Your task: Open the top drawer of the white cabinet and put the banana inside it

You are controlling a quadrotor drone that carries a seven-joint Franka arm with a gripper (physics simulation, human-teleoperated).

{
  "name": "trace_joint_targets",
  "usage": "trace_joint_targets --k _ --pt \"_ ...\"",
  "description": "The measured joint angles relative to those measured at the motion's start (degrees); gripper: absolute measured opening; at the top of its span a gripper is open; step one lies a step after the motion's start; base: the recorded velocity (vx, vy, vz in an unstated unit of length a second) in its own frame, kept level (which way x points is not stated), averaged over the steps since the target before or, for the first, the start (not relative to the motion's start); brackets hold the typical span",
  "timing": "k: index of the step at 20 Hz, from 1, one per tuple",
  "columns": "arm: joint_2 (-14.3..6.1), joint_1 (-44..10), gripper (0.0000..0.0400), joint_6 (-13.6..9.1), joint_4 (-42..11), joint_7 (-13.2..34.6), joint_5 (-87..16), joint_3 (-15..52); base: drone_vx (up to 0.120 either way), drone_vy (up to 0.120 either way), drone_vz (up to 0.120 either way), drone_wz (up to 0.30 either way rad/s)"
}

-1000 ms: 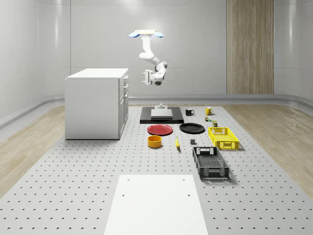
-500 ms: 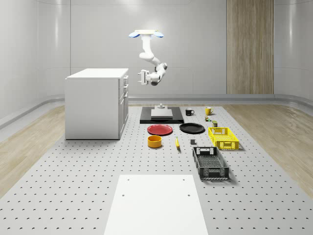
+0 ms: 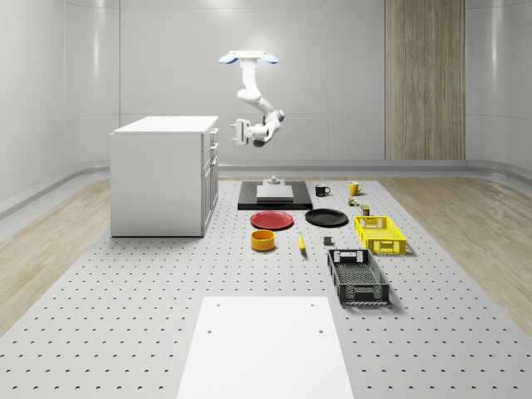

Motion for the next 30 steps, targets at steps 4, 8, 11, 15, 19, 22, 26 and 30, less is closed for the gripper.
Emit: trace_joint_targets --k 4,8,11,15,19,22,26,30 --pt "1.6 1.6 0.0400 2.1 0.1 -1.2 2.3 1.2 0.000 0.000 0.000 0.000" --pt "3.2 3.2 0.0400 4.3 0.1 -2.5 5.0 2.8 0.000 0.000 0.000 0.000" --pt "4.5 4.3 0.0400 5.9 0.1 -3.6 7.2 4.2 0.000 0.000 0.000 0.000" --pt "6.2 5.4 0.0400 7.6 0.4 -4.9 9.9 5.7 0.000 0.000 0.000 0.000" --pt "7.8 6.0 0.0400 8.5 0.7 -6.0 12.1 7.0 0.000 0.000 0.000 0.000" --pt "9.2 6.4 0.0400 8.7 1.3 -6.8 13.5 7.4 0.000 0.000 0.000 0.000" --pt "12.0 7.0 0.0400 7.8 3.3 -8.0 14.6 6.6 0.000 0.000 0.000 0.000" --pt "14.3 7.5 0.0400 7.5 4.7 -9.1 16.2 6.7 0.000 0.000 0.000 0.000"
